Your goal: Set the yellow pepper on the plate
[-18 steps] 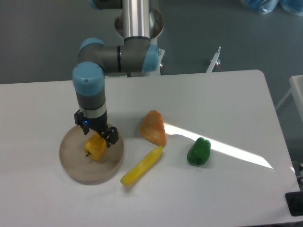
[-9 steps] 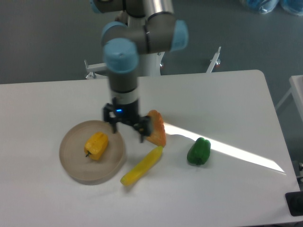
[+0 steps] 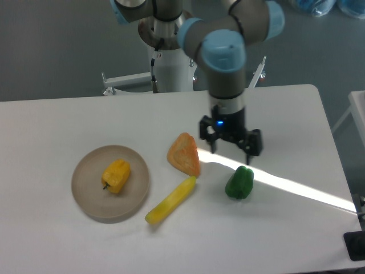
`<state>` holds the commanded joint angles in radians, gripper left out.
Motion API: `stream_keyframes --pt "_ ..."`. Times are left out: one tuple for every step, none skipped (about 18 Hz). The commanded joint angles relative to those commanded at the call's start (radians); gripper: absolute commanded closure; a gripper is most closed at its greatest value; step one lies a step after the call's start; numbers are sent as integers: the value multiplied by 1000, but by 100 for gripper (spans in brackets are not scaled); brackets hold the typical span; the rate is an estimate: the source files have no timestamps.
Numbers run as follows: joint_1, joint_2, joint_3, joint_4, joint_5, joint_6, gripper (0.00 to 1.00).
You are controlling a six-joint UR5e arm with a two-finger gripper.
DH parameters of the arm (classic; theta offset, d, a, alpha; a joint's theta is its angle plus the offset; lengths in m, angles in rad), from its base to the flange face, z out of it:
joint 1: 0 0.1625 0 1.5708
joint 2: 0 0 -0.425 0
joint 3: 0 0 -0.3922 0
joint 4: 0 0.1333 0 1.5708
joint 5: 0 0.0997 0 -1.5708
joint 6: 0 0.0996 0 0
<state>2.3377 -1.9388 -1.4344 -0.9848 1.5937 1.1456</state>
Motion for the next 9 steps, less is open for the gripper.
stream_keyframes --pt "6 -11 14 2 11 20 0" --pt "6 -21 29 2 17 32 0" --pt "8 -26 40 2 20 37 0" --pt "8 -29 48 2 20 37 0" --pt "8 -34 46 3 19 37 0" --pt "8 -35 46 5 19 36 0" --pt "8 -41 49 6 18 36 0" --pt "5 -51 52 8 20 34 0" --pt "3 -57 52 9 22 33 0"
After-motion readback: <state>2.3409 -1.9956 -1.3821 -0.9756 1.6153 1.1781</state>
